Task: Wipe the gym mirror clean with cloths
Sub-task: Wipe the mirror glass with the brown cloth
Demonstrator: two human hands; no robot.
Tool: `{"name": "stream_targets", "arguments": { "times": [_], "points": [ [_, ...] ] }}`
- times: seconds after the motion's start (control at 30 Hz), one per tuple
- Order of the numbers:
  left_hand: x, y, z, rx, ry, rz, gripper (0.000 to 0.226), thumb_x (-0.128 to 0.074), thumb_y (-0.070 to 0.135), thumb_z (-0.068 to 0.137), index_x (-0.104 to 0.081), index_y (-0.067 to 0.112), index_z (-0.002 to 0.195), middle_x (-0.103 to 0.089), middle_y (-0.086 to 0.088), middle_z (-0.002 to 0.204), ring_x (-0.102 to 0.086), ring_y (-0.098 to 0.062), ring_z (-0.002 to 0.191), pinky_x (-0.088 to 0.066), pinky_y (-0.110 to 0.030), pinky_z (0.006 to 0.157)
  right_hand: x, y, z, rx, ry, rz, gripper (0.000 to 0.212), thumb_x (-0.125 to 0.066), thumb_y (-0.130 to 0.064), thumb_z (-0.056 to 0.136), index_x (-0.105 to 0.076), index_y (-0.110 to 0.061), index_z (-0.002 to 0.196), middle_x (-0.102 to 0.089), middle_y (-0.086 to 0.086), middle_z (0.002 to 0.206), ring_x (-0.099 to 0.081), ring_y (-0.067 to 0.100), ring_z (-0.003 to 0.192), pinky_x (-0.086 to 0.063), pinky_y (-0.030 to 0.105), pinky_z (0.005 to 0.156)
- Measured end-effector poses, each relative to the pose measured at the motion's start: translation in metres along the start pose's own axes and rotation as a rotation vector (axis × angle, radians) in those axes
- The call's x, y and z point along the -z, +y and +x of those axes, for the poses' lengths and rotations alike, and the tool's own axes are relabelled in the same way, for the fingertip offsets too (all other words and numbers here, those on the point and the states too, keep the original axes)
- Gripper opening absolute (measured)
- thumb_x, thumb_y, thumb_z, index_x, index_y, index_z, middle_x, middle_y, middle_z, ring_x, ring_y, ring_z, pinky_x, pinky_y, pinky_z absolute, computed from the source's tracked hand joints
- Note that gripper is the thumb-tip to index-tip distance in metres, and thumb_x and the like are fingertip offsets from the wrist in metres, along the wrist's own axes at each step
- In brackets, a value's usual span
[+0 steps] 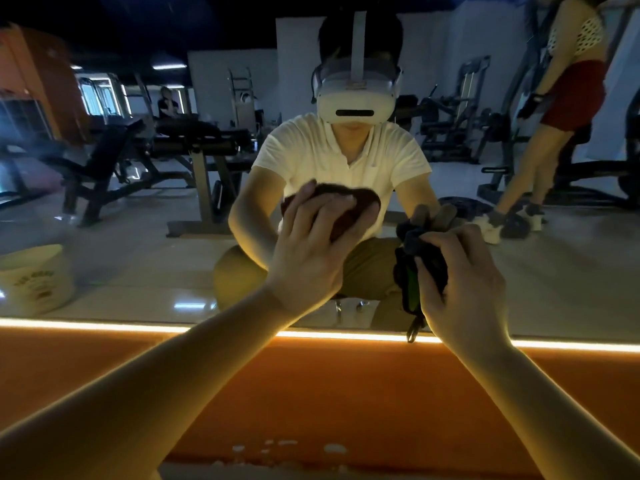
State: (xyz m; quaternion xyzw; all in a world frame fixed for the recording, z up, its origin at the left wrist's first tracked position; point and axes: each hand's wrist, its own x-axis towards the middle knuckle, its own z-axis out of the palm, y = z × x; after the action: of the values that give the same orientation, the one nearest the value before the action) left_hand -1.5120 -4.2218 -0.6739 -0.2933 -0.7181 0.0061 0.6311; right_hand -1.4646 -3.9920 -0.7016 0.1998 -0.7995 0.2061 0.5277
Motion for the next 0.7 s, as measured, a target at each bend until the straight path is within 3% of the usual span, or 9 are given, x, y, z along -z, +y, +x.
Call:
{"name": "stream_targets", "arguments": {
  "times": [0.17, 0.23, 0.27, 0.33, 0.37, 0.43, 0.47, 0.57, 0.7],
  "points": [
    [0.011, 0.038, -0.089, -0.449, -0.431, 0.027, 0.060, -0.060, 0.025, 0.089, -0.051, 0.018, 0.147, -0.054, -0.008, 0.137, -0.045, -0.028, 0.129, -0.013, -0.051, 0.126, 0.002, 0.003, -0.008, -0.076, 0.021, -0.012, 0.028, -0.072, -0.008, 0.089, -0.060, -0.005, 0.115, -0.054, 0.013, 0.109, -0.055, 0.017, 0.090, -0.045, 0.027, 0.070],
    [-0.011, 0.024, -0.096, -0.728, -0.470, 0.017, 0.058, -0.061, 0.030, 0.094, -0.049, 0.021, 0.150, -0.054, -0.007, 0.141, -0.044, -0.029, 0.134, -0.023, -0.054, 0.124, 0.006, 0.002, -0.011, -0.086, -0.044, -0.031, 0.031, -0.075, -0.007, 0.088, -0.059, -0.007, 0.115, -0.054, 0.011, 0.110, -0.054, 0.014, 0.089, -0.045, 0.026, 0.069],
    [-0.021, 0.015, -0.090, -0.813, -0.377, -0.225, 0.057, -0.061, 0.033, 0.098, -0.045, 0.024, 0.152, -0.052, -0.006, 0.144, -0.044, -0.028, 0.137, -0.029, -0.053, 0.123, 0.009, 0.002, -0.009, -0.075, -0.080, -0.051, 0.032, -0.075, -0.008, 0.088, -0.059, -0.008, 0.115, -0.053, 0.010, 0.112, -0.055, 0.015, 0.089, -0.045, 0.025, 0.069],
    [-0.036, -0.011, -0.074, -0.579, -0.293, -0.885, 0.052, -0.057, 0.033, 0.103, -0.043, 0.028, 0.153, -0.051, -0.003, 0.148, -0.044, -0.025, 0.140, -0.031, -0.047, 0.122, 0.022, 0.002, -0.001, -0.043, -0.116, -0.088, 0.032, -0.075, -0.008, 0.088, -0.059, -0.010, 0.115, -0.055, 0.011, 0.114, -0.060, 0.019, 0.090, -0.046, 0.025, 0.070],
    [-0.037, -0.016, -0.052, -0.581, -0.313, -0.861, 0.049, -0.052, 0.031, 0.105, -0.043, 0.027, 0.153, -0.050, -0.002, 0.148, -0.042, -0.025, 0.141, -0.027, -0.046, 0.123, 0.028, 0.002, 0.004, -0.033, -0.105, -0.096, 0.031, -0.075, -0.008, 0.088, -0.060, -0.009, 0.115, -0.057, 0.012, 0.115, -0.061, 0.021, 0.092, -0.047, 0.025, 0.071],
    [-0.028, -0.015, -0.007, -0.557, -0.270, -0.241, 0.048, -0.036, 0.023, 0.104, -0.047, 0.023, 0.151, -0.046, -0.006, 0.145, -0.040, -0.028, 0.138, -0.016, -0.050, 0.125, 0.040, 0.004, 0.013, -0.042, -0.051, -0.108, 0.030, -0.074, -0.007, 0.088, -0.061, -0.007, 0.115, -0.058, 0.014, 0.115, -0.061, 0.021, 0.092, -0.047, 0.025, 0.072],
    [-0.012, -0.003, 0.011, -0.389, -0.297, -0.094, 0.051, -0.038, 0.021, 0.100, -0.051, 0.022, 0.149, -0.044, -0.008, 0.142, -0.039, -0.030, 0.135, -0.013, -0.052, 0.125, 0.044, 0.006, 0.015, -0.055, -0.027, -0.118, 0.029, -0.074, -0.007, 0.087, -0.061, -0.007, 0.114, -0.058, 0.014, 0.114, -0.060, 0.019, 0.092, -0.047, 0.025, 0.071],
    [-0.006, 0.023, 0.053, -0.205, -0.147, -0.074, 0.059, -0.063, 0.016, 0.086, -0.055, 0.020, 0.144, -0.041, -0.010, 0.136, -0.041, -0.034, 0.128, -0.021, -0.057, 0.123, 0.053, 0.026, 0.000, -0.140, 0.041, -0.116, 0.023, -0.068, -0.008, 0.091, -0.062, -0.007, 0.113, -0.059, 0.014, 0.114, -0.058, 0.015, 0.093, -0.046, 0.024, 0.072],
    [-0.018, 0.050, 0.032, -0.199, -0.252, -0.028, 0.055, -0.048, 0.020, 0.091, -0.060, 0.015, 0.144, -0.040, -0.011, 0.137, -0.039, -0.032, 0.130, -0.009, -0.048, 0.127, 0.067, 0.062, -0.025, -0.211, -0.009, -0.092, 0.023, -0.064, -0.011, 0.092, -0.060, -0.007, 0.114, -0.057, 0.015, 0.113, -0.061, 0.025, 0.094, -0.055, 0.035, 0.072]
  ]
}}
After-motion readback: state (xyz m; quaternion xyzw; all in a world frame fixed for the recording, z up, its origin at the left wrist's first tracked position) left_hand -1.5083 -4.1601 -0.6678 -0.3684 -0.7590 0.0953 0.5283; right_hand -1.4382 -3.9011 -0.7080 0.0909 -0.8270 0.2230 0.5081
